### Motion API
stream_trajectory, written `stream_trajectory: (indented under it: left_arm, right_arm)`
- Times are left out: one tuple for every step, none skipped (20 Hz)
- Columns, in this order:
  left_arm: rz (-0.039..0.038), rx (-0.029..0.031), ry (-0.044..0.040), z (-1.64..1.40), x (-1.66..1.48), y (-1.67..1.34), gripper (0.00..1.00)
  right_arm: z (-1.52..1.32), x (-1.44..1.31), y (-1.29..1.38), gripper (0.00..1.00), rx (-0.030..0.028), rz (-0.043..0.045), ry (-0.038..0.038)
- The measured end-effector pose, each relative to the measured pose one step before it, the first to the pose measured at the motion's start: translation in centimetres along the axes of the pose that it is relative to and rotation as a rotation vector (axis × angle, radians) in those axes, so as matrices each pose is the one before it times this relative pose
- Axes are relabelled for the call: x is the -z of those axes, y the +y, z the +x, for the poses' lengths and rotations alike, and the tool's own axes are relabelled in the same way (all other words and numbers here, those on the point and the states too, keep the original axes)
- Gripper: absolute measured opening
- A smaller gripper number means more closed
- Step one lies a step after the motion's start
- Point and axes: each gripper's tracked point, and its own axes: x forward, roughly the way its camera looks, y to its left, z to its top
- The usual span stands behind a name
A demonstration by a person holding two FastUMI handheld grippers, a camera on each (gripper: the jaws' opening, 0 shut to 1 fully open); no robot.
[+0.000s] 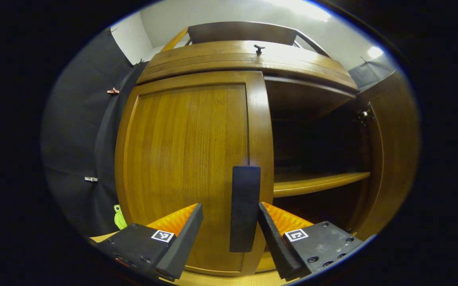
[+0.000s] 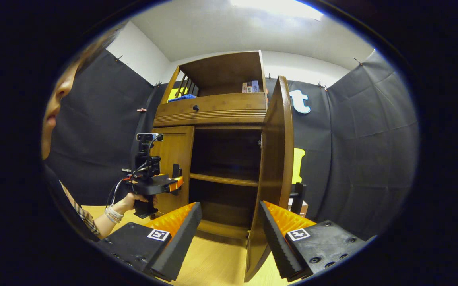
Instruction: Open the right door of the double-door shoe cabinet with the right hand, and open the left door with the left hand.
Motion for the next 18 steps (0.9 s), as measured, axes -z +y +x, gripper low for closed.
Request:
stream_trajectory:
  left_arm:
    - [-0.00615,0.02721,0.01173,-0.064,0.261,-0.488,0.86]
    - [-0.01062,0.01106,-0.02146,0.214,-0.778,-0.298,0.81]
    - [-0.00286,0.00217,-0.00242,0.012,0.098,0.108,0.76]
    - [-0.01234,0.01168,0.0041,-0.227,0.024,-0.285,0.7]
    - [-0.02134,0.02542,0.0091,0.13,0.249,-0.751,0.62]
    - [-0.00721,-0.00615,0.00455,0.209,-0.192,-0.274,0.53]
    - [0.01155,-0.00975,0.00002,-0.277,0.045,0.225,0.45]
    - [0.01377,-0.00362,0.00248,-0.097,0.057,0.062,0.36]
    - [0.00508,0.0005,0.00046,0.185,0.028,-0.073,0.35]
    - [-0.00453,0.00403,0.00781,-0.007,0.11,0.008,0.33]
    - [-0.01204,0.00551,0.00602,-0.087,0.013,-0.022,0.33]
    - [-0.01094,0.00475,0.00692,-0.018,-0.051,-0.001,0.32]
    - [-0.00471,0.00247,0.00695,-0.185,0.052,0.021,0.31]
    - [0.00528,-0.00074,0.00438,-0.109,-0.079,0.006,0.3]
    - [0.01104,-0.00159,0.00505,-0.198,0.045,0.012,0.3]
    - [0.00741,0.00008,0.0036,-0.382,-0.076,0.093,0.29]
    - [0.00141,0.00395,0.00337,-0.565,0.073,0.092,0.29]
    - [-0.00955,0.00989,0.0042,-0.496,-0.036,0.082,0.29]
  right_arm:
    - [0.16,0.155,0.131,0.91,-0.00619,0.00045,0.00098]
    - [0.056,0.251,0.192,0.92,-0.00734,-0.0008,0.00265]
    - [0.09,0.174,0.074,0.9,-0.00325,-0.00454,0.00397]
    - [0.039,0.053,0.061,0.91,-0.00258,-0.00634,0.00047]
    - [0.003,0.006,-0.013,0.91,-0.00022,-0.00569,-0.00151]
    - [-0.036,0.053,0.006,0.9,-0.00034,-0.0052,0.00107]
    - [-0.079,0.102,-0.066,0.9,0.00237,-0.00158,0.00174]
    - [-0.131,0.118,-0.12,0.9,0.00465,-0.00169,0.00372]
    - [-0.092,0.129,-0.032,0.9,0.00283,0.00101,0.00343]
    - [-0.129,0.06,-0.037,0.9,0.00413,0.0036,0.0051]
    - [-0.328,-0.082,-0.067,0.9,0.00661,0.00449,0.00617]
    - [-0.236,-0.073,0.049,0.9,0.00468,0.00395,0.00361]
    - [-0.148,-0.028,0.036,0.91,0.00223,0.00241,0.00095]
    - [-0.191,-0.045,0.077,0.92,0.00109,-0.0021,-0.00033]
    - [-0.175,-0.098,-0.024,0.92,0.00265,-0.00452,-0.00379]
    - [-0.115,-0.053,0.095,0.9,0.00429,-0.00338,-0.00095]
    - [-0.186,-0.005,0.16,0.9,0.00079,-0.00054,0.00247]
    - [-0.105,-0.017,0.224,0.92,-0.00299,0.00282,0.00369]
